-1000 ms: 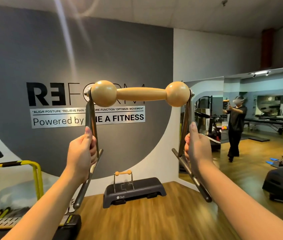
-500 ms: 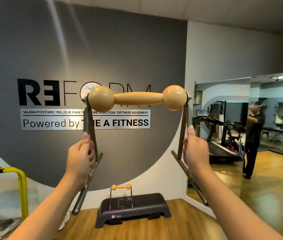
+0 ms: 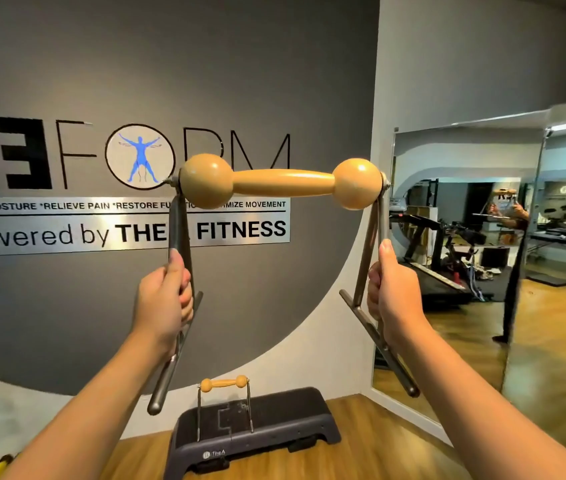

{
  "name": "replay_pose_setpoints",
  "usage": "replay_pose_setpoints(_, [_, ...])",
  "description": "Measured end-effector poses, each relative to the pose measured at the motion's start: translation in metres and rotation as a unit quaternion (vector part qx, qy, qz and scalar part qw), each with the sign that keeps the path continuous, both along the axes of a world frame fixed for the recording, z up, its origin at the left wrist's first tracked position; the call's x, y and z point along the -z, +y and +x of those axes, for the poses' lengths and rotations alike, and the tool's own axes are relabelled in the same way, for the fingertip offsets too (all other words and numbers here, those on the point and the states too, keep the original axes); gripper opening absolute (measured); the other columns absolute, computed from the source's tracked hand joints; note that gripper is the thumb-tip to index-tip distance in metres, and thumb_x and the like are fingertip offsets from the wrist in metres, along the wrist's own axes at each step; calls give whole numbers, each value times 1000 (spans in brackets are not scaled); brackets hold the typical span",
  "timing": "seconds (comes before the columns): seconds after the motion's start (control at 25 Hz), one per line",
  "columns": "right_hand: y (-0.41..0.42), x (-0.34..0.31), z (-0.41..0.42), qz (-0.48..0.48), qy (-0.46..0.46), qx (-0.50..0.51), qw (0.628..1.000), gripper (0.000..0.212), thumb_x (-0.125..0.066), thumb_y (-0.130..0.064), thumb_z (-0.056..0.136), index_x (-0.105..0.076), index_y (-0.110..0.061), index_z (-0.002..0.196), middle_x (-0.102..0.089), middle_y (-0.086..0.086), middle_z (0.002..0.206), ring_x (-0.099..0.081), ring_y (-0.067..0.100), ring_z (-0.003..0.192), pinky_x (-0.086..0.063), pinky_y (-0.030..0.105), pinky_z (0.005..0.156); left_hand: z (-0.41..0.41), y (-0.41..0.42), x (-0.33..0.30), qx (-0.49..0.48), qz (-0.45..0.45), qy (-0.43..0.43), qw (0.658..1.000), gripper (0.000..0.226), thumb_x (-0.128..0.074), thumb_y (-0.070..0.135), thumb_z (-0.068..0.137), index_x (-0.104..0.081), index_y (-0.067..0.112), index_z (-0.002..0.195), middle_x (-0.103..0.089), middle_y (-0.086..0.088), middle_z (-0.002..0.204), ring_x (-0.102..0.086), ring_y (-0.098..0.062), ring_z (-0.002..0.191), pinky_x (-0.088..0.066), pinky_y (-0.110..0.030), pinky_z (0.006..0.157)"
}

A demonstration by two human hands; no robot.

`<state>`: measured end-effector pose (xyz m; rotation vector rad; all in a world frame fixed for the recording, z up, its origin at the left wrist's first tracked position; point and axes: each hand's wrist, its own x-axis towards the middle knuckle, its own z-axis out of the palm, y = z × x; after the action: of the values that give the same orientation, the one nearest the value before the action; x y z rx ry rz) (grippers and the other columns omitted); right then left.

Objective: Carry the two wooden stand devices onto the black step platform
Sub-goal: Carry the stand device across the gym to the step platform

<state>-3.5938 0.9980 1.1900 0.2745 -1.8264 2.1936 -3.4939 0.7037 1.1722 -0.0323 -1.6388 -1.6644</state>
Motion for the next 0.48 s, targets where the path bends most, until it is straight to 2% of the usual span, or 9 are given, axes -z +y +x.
replay_pose_setpoints(0.2, [-33,11,-119,-9,-15,4,1000,62,-44,-64,102,-41,-22,57,-34,-4,50,-30,11,40,-25,25,41,-119,-36,3,18,-3,-7,1000,54,-43,62,97,-41,18,68,-28,1,51,-22,-14,39,-16,-26,42])
replay_pose_setpoints(0.48, [-62,35,-299,11,-6,14,1000,63,-46,-69,97,-44,-24,52,-37,-6,46,-32,14,43,-26,31,49,-281,-56,35,34,22,5,999,55,-38,65,96,-41,17,69,-27,1,50,-22,-13,39,-19,-25,41])
